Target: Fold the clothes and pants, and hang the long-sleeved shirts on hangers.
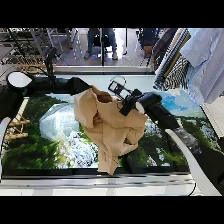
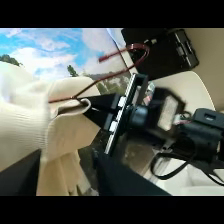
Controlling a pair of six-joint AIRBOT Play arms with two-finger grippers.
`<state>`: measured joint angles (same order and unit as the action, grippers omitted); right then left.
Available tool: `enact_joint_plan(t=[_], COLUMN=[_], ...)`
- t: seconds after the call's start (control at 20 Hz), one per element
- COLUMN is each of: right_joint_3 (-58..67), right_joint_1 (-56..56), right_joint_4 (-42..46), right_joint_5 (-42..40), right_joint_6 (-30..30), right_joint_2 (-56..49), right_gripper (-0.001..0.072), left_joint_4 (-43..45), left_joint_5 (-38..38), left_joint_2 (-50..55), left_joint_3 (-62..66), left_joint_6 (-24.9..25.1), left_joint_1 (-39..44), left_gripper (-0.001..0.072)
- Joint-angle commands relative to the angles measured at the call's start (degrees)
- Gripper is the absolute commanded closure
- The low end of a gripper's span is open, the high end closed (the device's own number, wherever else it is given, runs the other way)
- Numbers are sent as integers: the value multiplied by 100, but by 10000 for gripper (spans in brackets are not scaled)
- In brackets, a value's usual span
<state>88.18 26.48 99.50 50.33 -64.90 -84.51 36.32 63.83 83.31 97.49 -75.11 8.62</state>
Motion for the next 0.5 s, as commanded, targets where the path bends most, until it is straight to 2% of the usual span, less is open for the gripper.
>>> enact_joint_plan(t=[0.0,0.1,0.2,0.35,0.45], right_joint_3=[450,660,710,713,721], right_joint_1=[-15,-127,-267,-431,-603], right_joint_4=[-708,-1086,-1276,-1217,-1036], right_joint_5=[164,-210,-1027,-2138,-2446], right_joint_6=[-313,-802,-1672,-2892,-3381], right_joint_2=[538,793,953,1093,1226], right_gripper=[688,688,688,688,688], left_joint_4=[-63,-542,-846,-846,-824], left_joint_5=[345,358,570,999,1261], left_joint_2=[-186,-487,-905,-1576,-1998], left_joint_3=[402,433,433,433,433], left_joint_6=[-271,-267,-267,-269,-267], left_joint_1=[98,98,98,94,50], left_gripper=[323,323,323,323,323])
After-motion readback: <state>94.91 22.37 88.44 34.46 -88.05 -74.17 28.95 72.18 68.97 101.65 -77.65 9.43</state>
